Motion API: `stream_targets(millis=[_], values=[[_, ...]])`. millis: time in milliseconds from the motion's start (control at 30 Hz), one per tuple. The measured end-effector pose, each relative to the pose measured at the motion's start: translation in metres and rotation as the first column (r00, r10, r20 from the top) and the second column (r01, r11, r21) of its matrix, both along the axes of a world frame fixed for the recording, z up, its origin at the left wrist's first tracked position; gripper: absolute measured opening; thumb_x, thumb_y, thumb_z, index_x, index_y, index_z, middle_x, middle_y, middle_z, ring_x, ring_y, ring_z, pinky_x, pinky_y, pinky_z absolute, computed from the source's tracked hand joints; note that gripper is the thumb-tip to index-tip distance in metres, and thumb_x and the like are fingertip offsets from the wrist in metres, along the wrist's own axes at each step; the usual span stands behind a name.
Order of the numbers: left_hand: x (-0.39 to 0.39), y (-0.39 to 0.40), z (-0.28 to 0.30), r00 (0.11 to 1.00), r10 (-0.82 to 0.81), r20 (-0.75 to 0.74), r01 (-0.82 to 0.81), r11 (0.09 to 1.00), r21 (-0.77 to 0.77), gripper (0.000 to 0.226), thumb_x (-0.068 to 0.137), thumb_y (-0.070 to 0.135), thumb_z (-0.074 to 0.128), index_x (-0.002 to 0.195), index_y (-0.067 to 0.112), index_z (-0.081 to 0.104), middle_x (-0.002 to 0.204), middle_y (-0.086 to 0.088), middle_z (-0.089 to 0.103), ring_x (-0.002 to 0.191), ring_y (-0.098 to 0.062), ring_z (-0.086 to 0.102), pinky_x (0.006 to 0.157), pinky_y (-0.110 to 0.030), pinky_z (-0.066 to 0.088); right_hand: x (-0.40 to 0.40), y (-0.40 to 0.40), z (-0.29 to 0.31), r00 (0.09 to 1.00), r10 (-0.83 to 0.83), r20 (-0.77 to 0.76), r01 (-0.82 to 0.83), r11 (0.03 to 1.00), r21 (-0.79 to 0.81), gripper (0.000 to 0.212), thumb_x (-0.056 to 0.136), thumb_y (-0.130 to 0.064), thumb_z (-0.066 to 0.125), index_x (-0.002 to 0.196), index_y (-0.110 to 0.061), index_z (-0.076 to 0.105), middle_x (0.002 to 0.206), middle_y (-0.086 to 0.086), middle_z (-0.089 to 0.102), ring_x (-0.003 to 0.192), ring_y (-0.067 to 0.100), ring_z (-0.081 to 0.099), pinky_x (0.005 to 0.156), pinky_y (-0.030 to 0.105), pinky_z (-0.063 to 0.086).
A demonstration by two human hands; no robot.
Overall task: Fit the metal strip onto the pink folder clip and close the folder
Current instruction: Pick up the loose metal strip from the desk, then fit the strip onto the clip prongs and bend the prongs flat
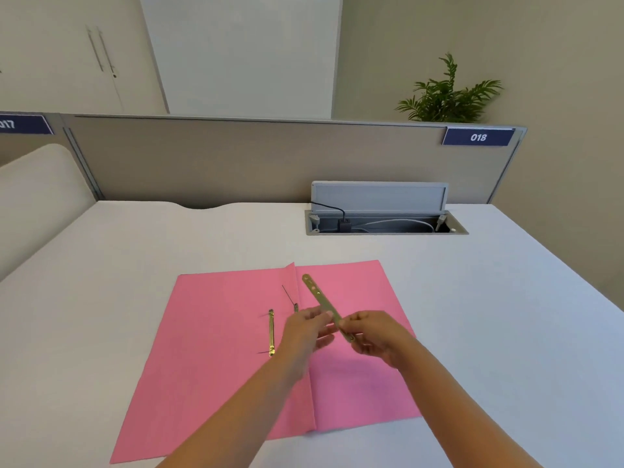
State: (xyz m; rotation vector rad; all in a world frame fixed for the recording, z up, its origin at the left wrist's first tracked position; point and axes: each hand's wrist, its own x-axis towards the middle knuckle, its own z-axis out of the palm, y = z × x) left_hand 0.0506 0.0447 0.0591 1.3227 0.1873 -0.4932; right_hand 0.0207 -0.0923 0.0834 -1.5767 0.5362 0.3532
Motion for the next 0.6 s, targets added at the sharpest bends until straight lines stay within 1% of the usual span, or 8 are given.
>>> stream_targets(millis=[67, 133, 200, 300, 400, 500, 600], values=[[0.002, 0.012, 0.002, 0.998, 0.063, -0.028, -0.063, 0.998, -0.018, 0.014, 0.086, 0.000, 0.060, 0.098, -0.001, 0.065, 0.084, -0.013, 0.070, 0.069, -0.019, 0.066, 0.057, -0.023, 0.055, 0.003, 0.016, -0.001, 0.999, 0.039, 0.007, -0.039, 0.999, 0.023, 0.004, 0.084, -0.005, 0.066, 0.080, -0.007, 0.066, 0.063, 0.004, 0.057, 0.053, 0.012, 0.048, 0.047, 0.017, 0.047], [0.003, 0.021, 0.002, 0.992, 0.120, -0.048, -0.121, 0.992, -0.021, 0.009, 0.084, -0.003, 0.060, 0.089, 0.001, 0.066, 0.080, -0.013, 0.069, 0.066, -0.020, 0.065, 0.055, -0.023, 0.055, 0.007, 0.028, -0.002, 0.998, 0.060, 0.006, -0.061, 0.998, 0.031, 0.004, 0.083, -0.006, 0.067, 0.080, -0.008, 0.066, 0.063, 0.004, 0.057, 0.054, 0.012, 0.049, 0.048, 0.017, 0.048], [0.004, 0.030, 0.001, 0.986, 0.157, -0.055, -0.158, 0.987, -0.011, 0.010, 0.083, -0.006, 0.060, 0.084, 0.003, 0.064, 0.076, -0.013, 0.068, 0.064, -0.020, 0.064, 0.055, -0.023, 0.054, 0.009, 0.036, -0.002, 0.997, 0.074, 0.000, -0.074, 0.997, 0.039, 0.003, 0.083, -0.006, 0.066, 0.081, -0.007, 0.066, 0.063, 0.003, 0.057, 0.054, 0.011, 0.050, 0.049, 0.017, 0.049], [0.005, 0.040, 0.001, 0.981, 0.185, -0.052, -0.185, 0.983, -0.001, 0.011, 0.083, -0.008, 0.059, 0.083, 0.002, 0.063, 0.072, -0.012, 0.066, 0.057, -0.017, 0.063, 0.049, -0.020, 0.054, 0.011, 0.045, -0.003, 0.995, 0.095, -0.004, -0.095, 0.995, 0.039, 0.005, 0.083, -0.008, 0.067, 0.079, -0.008, 0.066, 0.062, 0.002, 0.058, 0.055, 0.011, 0.051, 0.050, 0.018, 0.050], [0.009, 0.048, 0.001, 0.987, 0.154, -0.043, -0.154, 0.988, 0.013, 0.012, 0.083, -0.009, 0.059, 0.090, -0.002, 0.064, 0.070, -0.013, 0.066, 0.049, -0.014, 0.063, 0.047, -0.019, 0.054, 0.013, 0.050, -0.002, 0.992, 0.125, 0.010, -0.125, 0.992, -0.008, 0.006, 0.084, -0.015, 0.066, 0.081, -0.010, 0.065, 0.064, 0.000, 0.062, 0.057, 0.010, 0.054, 0.055, 0.019, 0.048], [0.013, 0.054, 0.002, 0.998, 0.060, -0.019, -0.059, 0.997, 0.059, 0.023, 0.083, -0.009, 0.058, 0.105, -0.008, 0.063, 0.074, -0.014, 0.067, 0.051, -0.015, 0.063, 0.049, -0.019, 0.054, 0.017, 0.052, -0.001, 0.993, 0.109, 0.053, -0.108, 0.994, -0.013, 0.010, 0.087, -0.017, 0.064, 0.087, -0.007, 0.065, 0.067, 0.002, 0.061, 0.059, 0.011, 0.054, 0.058, 0.020, 0.046], [0.015, 0.059, 0.004, 1.000, 0.010, 0.008, -0.011, 0.995, 0.097, 0.038, 0.080, -0.012, 0.061, 0.117, -0.003, 0.058, 0.076, -0.015, 0.067, 0.054, -0.017, 0.064, 0.051, -0.020, 0.056, 0.021, 0.054, 0.000, 0.994, 0.072, 0.076, -0.074, 0.997, 0.020, 0.016, 0.088, -0.015, 0.063, 0.095, -0.001, 0.065, 0.069, 0.004, 0.058, 0.059, 0.012, 0.052, 0.057, 0.019, 0.046]])
